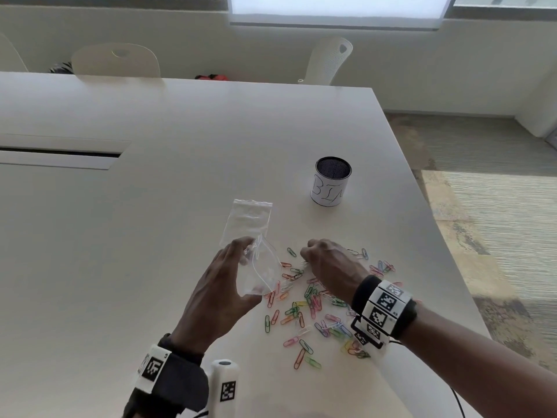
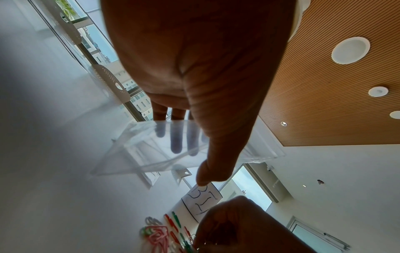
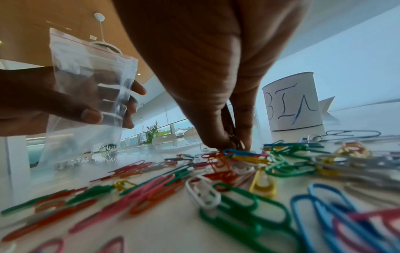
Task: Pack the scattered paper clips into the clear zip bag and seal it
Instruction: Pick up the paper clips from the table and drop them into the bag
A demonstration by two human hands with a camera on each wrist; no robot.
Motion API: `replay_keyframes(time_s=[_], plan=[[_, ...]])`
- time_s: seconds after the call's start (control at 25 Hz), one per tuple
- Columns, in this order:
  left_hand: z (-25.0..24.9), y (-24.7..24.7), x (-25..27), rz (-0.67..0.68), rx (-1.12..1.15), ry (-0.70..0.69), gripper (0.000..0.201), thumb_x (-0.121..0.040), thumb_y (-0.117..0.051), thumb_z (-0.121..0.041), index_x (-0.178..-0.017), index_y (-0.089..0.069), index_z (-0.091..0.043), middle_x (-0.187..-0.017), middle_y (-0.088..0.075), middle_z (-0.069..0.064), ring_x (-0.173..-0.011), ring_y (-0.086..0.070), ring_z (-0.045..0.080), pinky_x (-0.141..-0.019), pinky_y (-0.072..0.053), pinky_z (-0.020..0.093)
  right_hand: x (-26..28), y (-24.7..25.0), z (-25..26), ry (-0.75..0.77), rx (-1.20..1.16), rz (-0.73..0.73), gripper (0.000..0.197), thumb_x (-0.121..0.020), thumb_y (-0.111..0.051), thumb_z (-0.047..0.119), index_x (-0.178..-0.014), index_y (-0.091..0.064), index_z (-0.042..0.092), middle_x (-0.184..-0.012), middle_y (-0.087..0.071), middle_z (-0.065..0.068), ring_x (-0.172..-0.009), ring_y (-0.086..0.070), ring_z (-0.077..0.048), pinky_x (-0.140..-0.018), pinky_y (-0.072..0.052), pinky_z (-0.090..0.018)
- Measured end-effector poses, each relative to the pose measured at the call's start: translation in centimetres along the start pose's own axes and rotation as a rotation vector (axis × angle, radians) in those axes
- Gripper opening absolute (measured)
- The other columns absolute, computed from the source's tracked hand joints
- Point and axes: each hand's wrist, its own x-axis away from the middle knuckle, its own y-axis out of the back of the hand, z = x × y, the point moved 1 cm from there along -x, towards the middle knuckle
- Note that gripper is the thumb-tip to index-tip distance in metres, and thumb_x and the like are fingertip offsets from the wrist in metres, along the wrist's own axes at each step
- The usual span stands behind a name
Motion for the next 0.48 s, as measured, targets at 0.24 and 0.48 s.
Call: replay_keyframes(time_s=[0.24,0.48], plan=[[-0.1,-0.6,0.0,-0.008,0.026,0.009,0.084,-0.073,-0.089,-0.038,-0.141,-0.041,-0.037,-0.123,-0.060,-0.016,-0.116,-0.058,0.006,-0.097,-0.053,0.032,-0.8,2.3,-2.7,-0.260,-0.479,-0.018,0.005,-0.087,-0.079,0.002,-0.088,-0.079,0.006,-0.084,-0.078,-0.007,-0.070,-0.071,-0.016,-0.066,-0.061,-0.020],[-0.6,-1.0,-0.2,-0.011,0.053,-0.004,0.082,-0.072,-0.090,-0.042,-0.139,-0.042,-0.039,-0.123,-0.059,-0.020,-0.114,-0.059,0.005,-0.094,-0.053,0.029,0.9,7.6,0.3,-0.274,-1.111,-0.020,0.013,-0.086,-0.081,0.001,-0.098,-0.078,-0.003,-0.090,-0.080,-0.020,-0.078,-0.076,-0.021,-0.080,-0.063,-0.029]])
